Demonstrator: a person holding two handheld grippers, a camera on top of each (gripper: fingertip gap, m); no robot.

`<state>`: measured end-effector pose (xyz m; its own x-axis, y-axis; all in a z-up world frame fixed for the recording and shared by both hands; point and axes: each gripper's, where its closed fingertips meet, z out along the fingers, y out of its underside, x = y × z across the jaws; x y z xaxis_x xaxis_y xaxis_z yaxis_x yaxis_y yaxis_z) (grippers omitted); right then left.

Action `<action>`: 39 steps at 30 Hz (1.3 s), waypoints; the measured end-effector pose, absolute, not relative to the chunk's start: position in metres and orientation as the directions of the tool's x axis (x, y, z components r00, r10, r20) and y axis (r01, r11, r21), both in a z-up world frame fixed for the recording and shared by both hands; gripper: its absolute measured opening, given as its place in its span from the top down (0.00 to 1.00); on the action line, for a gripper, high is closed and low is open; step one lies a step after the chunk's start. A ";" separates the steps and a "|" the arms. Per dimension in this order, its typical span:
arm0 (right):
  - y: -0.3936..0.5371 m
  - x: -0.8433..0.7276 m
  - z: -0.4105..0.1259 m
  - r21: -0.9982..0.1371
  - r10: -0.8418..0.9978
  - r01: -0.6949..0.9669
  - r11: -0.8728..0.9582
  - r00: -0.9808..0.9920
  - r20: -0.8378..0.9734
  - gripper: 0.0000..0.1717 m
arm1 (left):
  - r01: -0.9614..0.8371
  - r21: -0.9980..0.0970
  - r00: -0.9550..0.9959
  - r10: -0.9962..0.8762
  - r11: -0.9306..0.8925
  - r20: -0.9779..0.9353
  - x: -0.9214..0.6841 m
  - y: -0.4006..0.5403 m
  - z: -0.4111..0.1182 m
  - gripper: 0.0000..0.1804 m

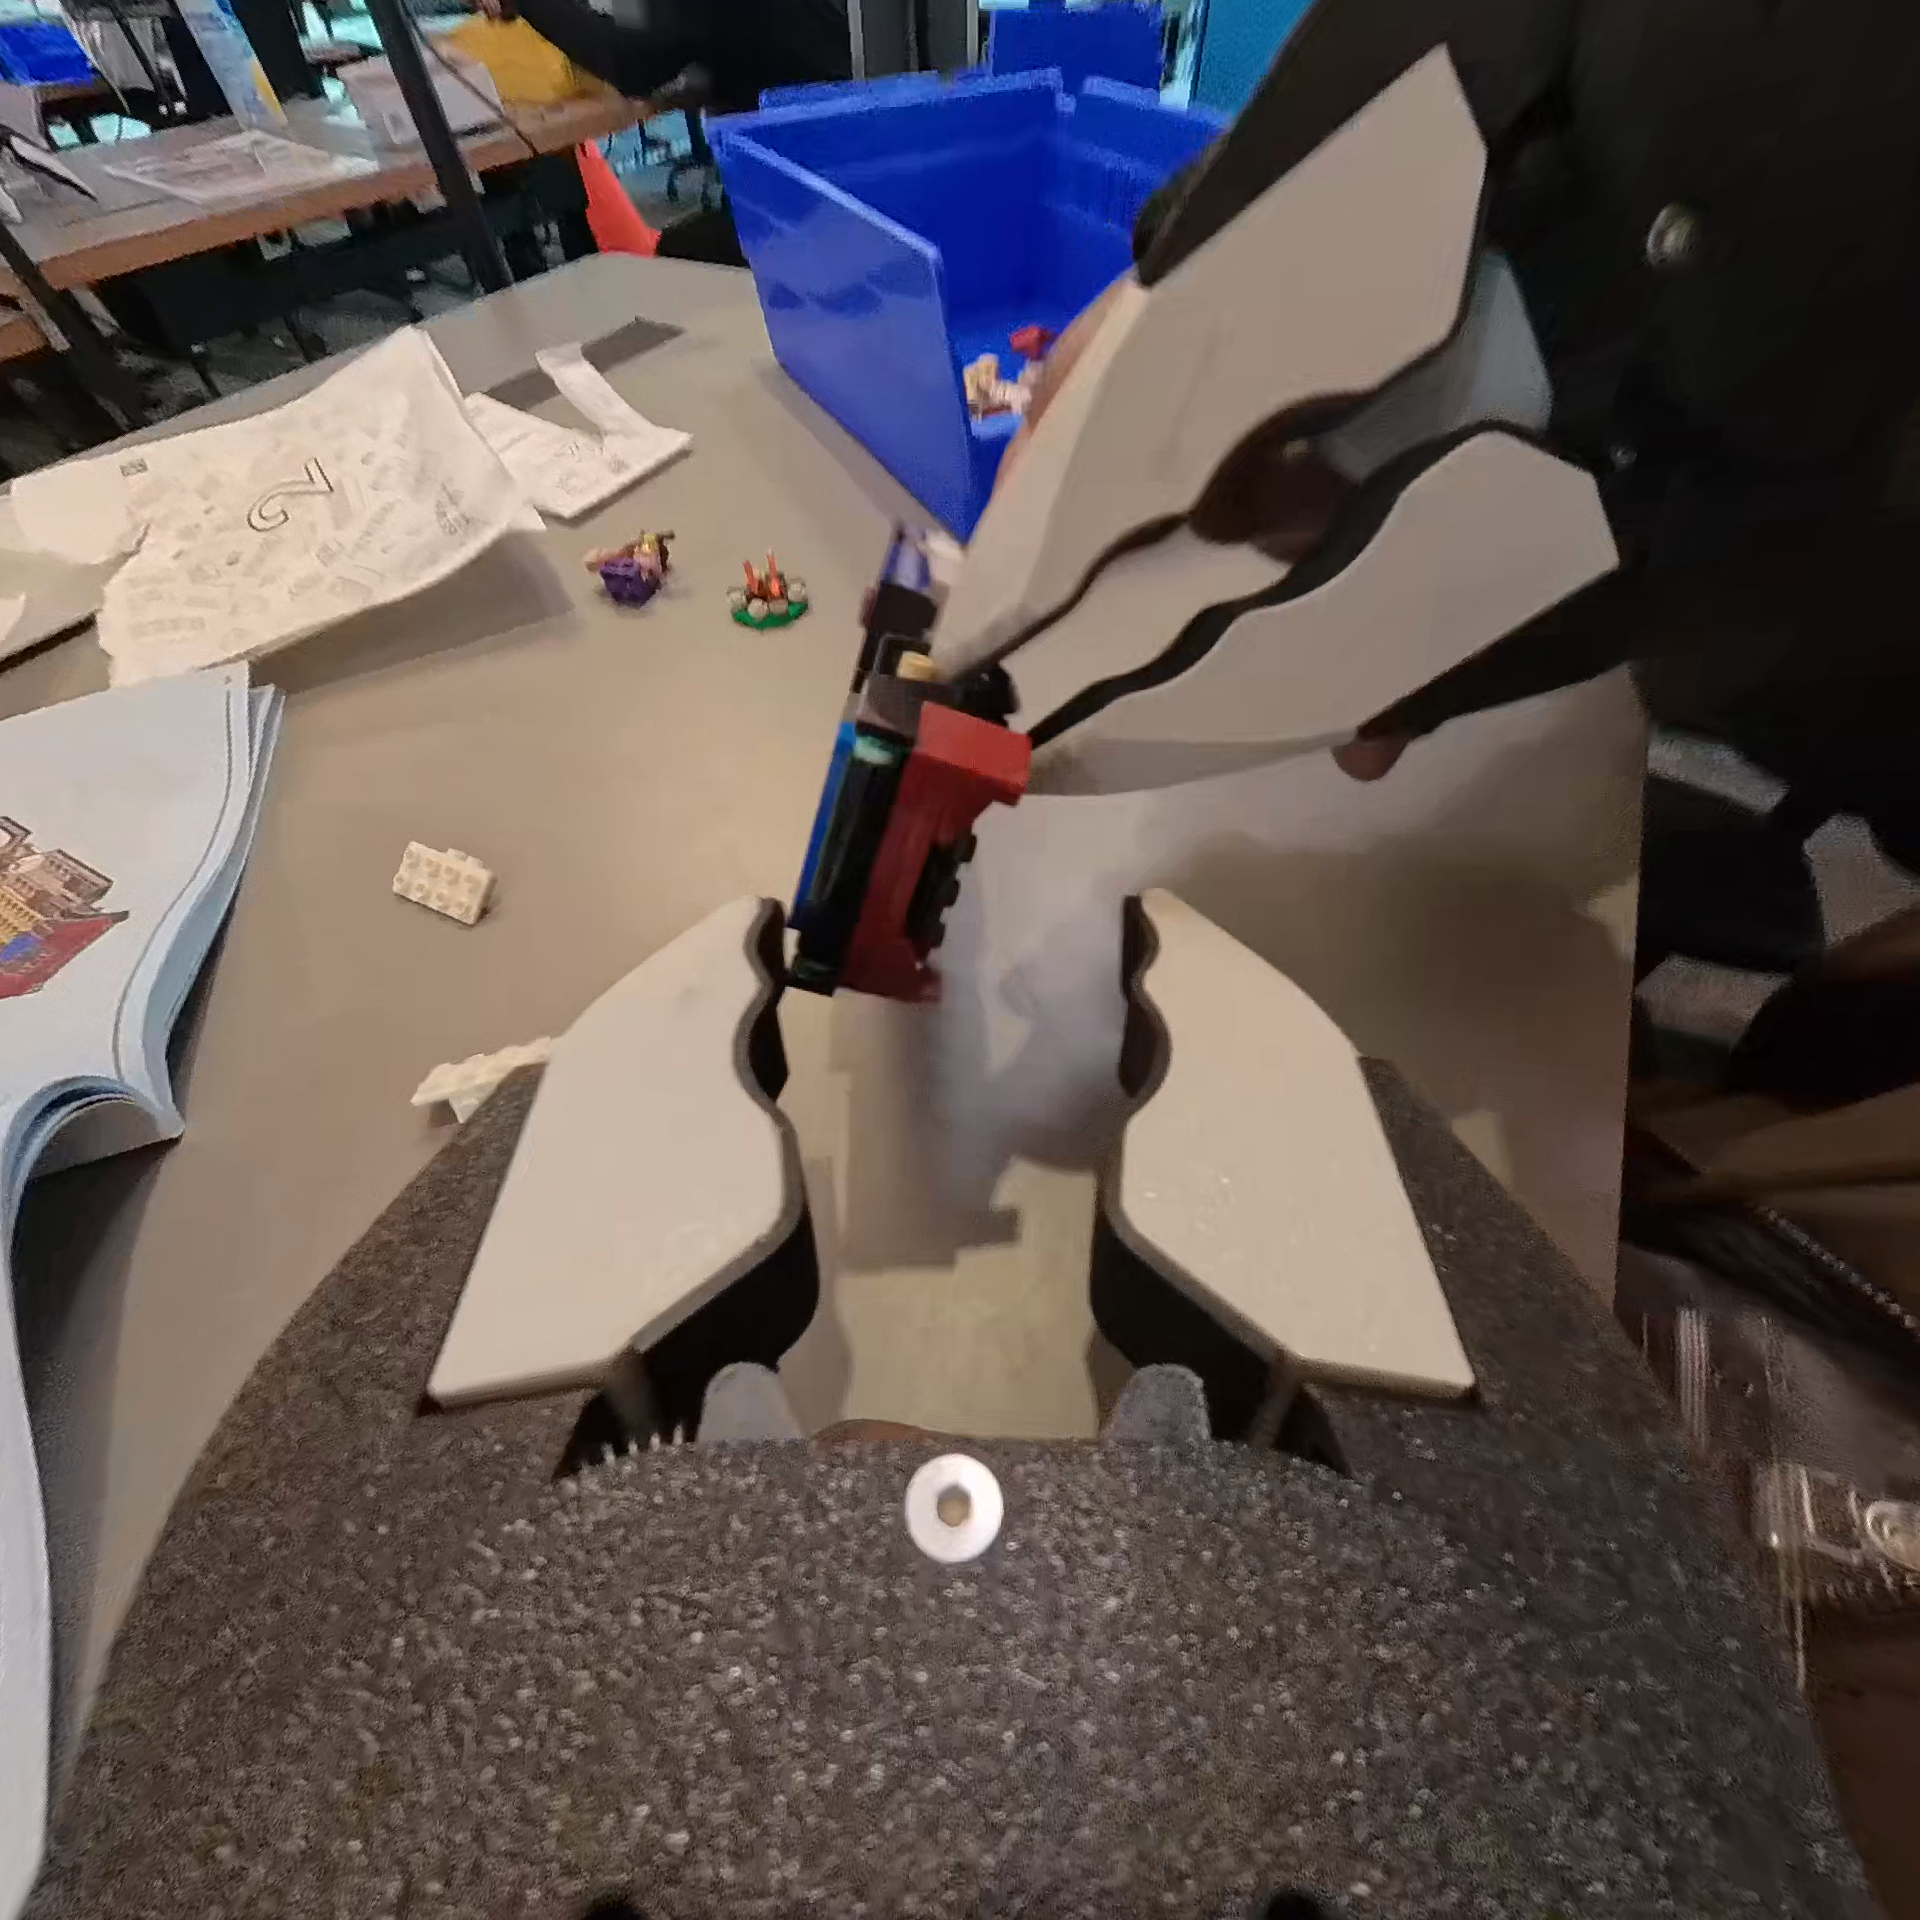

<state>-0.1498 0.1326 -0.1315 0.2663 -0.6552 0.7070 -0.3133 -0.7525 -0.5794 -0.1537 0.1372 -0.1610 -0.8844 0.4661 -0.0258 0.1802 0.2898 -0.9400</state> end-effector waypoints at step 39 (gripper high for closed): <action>0.168 -0.190 -0.115 -0.672 -0.687 -0.156 -0.724 0.247 0.683 0.87 | 0.762 -0.641 -0.529 0.478 -0.096 -0.701 -0.171 0.148 -0.128 0.86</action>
